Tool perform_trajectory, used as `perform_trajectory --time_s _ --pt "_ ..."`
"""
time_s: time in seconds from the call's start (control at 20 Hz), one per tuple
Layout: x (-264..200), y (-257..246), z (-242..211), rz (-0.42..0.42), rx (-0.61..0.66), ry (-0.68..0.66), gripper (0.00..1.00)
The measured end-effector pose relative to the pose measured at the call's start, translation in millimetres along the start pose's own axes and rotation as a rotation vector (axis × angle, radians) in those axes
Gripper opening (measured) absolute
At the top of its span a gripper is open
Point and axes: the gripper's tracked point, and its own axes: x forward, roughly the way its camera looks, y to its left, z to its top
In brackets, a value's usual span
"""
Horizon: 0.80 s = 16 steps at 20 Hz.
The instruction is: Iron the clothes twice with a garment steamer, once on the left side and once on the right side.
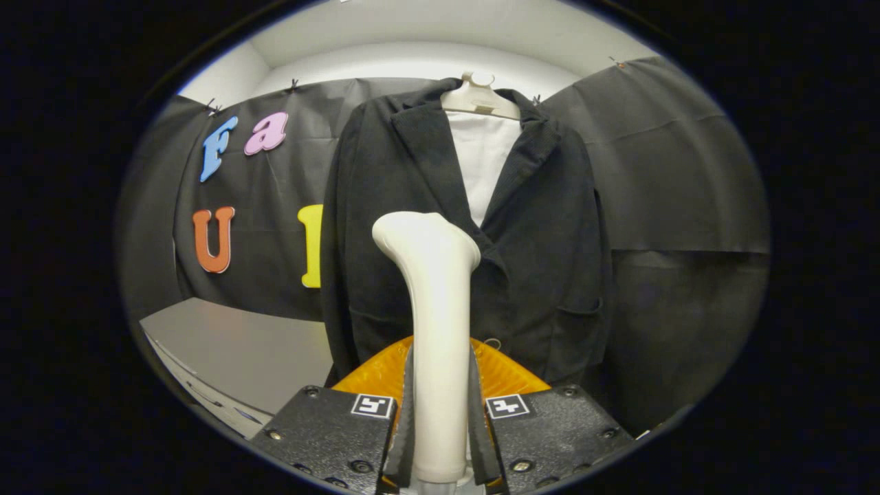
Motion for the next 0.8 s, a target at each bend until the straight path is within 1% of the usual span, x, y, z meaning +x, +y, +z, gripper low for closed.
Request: perform_trajectory --time_s 0.1,0.55,0.8 --pt "-1.0 -2.4 -19.0 0.005 0.014 0.054 0.36" --pt "7.9 -2.3 -55.6 -0.030 -0.033 0.116 0.36" --pt "11.2 2.9 -85.1 -0.034 -0.051 0.170 0.36"
